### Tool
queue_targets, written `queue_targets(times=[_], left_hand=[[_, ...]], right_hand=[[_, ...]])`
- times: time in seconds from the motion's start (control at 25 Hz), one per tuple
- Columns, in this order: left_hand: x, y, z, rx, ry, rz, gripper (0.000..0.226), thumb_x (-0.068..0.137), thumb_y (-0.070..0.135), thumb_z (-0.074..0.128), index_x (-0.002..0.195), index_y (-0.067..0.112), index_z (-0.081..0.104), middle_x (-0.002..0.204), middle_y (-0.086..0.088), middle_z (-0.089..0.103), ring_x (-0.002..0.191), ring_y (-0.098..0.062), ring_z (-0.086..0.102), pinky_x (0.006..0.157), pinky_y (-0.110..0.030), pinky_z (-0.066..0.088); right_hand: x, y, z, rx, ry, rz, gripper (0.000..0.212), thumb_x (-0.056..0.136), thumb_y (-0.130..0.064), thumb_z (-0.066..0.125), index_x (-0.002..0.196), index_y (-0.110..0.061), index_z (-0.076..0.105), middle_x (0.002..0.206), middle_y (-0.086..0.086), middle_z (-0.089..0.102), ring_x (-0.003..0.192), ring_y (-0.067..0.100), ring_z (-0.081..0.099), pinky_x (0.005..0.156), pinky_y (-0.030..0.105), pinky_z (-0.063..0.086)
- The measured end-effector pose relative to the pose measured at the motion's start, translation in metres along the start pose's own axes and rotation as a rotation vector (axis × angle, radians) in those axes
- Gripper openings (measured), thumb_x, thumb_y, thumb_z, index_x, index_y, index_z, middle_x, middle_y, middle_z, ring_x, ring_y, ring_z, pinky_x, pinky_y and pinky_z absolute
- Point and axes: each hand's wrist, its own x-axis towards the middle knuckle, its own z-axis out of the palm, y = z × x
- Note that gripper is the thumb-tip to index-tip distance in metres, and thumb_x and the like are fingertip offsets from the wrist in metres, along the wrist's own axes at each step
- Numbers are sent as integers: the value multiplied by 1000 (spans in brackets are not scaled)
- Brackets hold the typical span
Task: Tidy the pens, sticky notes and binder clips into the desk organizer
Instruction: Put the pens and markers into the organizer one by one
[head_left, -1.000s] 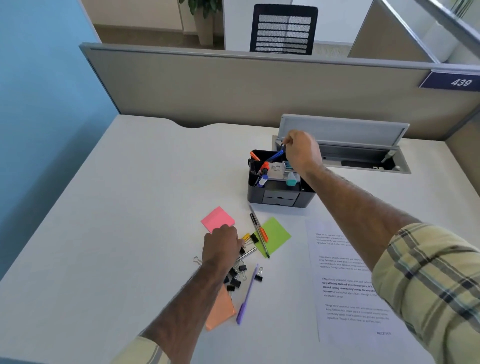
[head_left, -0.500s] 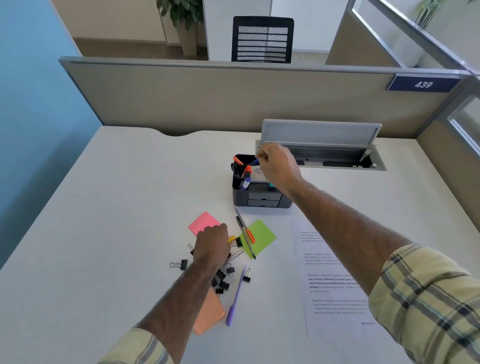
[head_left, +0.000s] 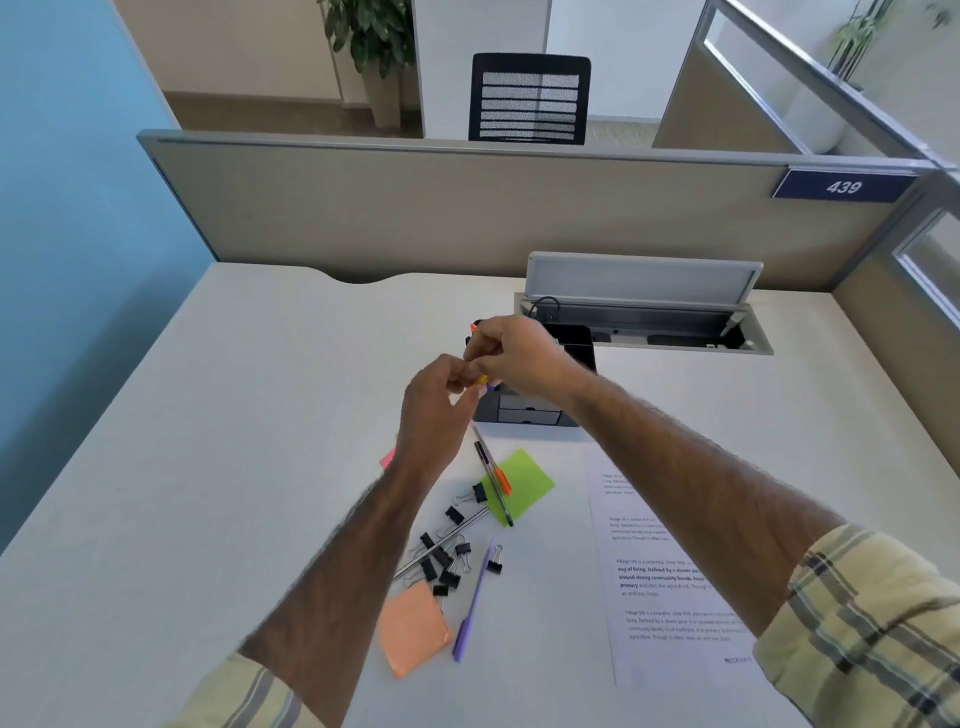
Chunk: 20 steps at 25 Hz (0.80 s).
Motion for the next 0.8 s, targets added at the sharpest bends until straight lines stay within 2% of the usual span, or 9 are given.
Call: queue_targets(times=[0.08,0.2,0.32,0.4,0.48,0.56,0.64,0.68,0.8], left_hand=[[6,6,-1,-46,40,14,10,88,19,70,93,23,63,91,9,69,87,-12,64,78,-29,52],[9,10,0,-60,75,32,13,88,22,71,97,26,62,96,11,67,93,-10,62,81,-26,51],[3,4,2,78,74,16,22,90,26,70,111,23,63,113,9,59,105,-13,55,89,-27,45],[-13,-7,2,234,25,-7,12,93,27,65,105,24,63,108,8,56,100,-13,55,86,-29,47],[-35,-19,2,353,-71,-48,4,96,28,62,93,26,61,98,8,55,90,-13,55,76,-29,48],[-58,-33,3,441,-166,-122,11,97,30,59,89,22,61,95,4,57,86,-15,56,71,-32,49],[-78,-44,5,521,-243,-188,16,98,31,56,92,18,62,97,1,59,87,-18,58,74,-37,52],[-86,-47,5,558,-278,-212,18,99,32,54,94,17,62,98,1,59,87,-19,59,74,-38,53],[-104,-55,8,631,-394,-259,16,97,30,53,94,18,61,101,2,61,90,-19,60,75,-35,51]], right_hand=[[3,-4,-12,49,3,9,10,83,0,75,87,-9,73,81,5,75,71,15,71,73,34,62],[6,-4,-25,27,-35,13,13,84,2,72,86,-11,73,79,2,75,68,8,70,67,21,58],[19,3,-39,-6,190,65,16,91,2,64,88,-13,70,85,0,70,74,8,68,69,20,57],[33,11,-52,-95,401,95,22,92,3,58,87,-16,67,87,-6,65,76,2,61,67,13,48],[45,18,-60,-164,527,122,30,90,5,52,82,-21,64,81,-11,61,74,-2,55,62,11,40],[56,26,-62,-192,582,156,31,85,7,49,76,-19,63,75,-12,59,73,6,58,60,18,46],[66,37,-59,-226,580,207,26,82,9,47,76,-10,64,75,-8,61,76,18,62,62,28,52],[70,43,-55,-243,543,234,28,83,11,46,80,-10,65,78,-7,61,80,19,63,64,29,53],[74,58,-41,-250,377,264,33,90,12,46,89,-15,65,94,-2,64,89,16,61,68,23,52]])
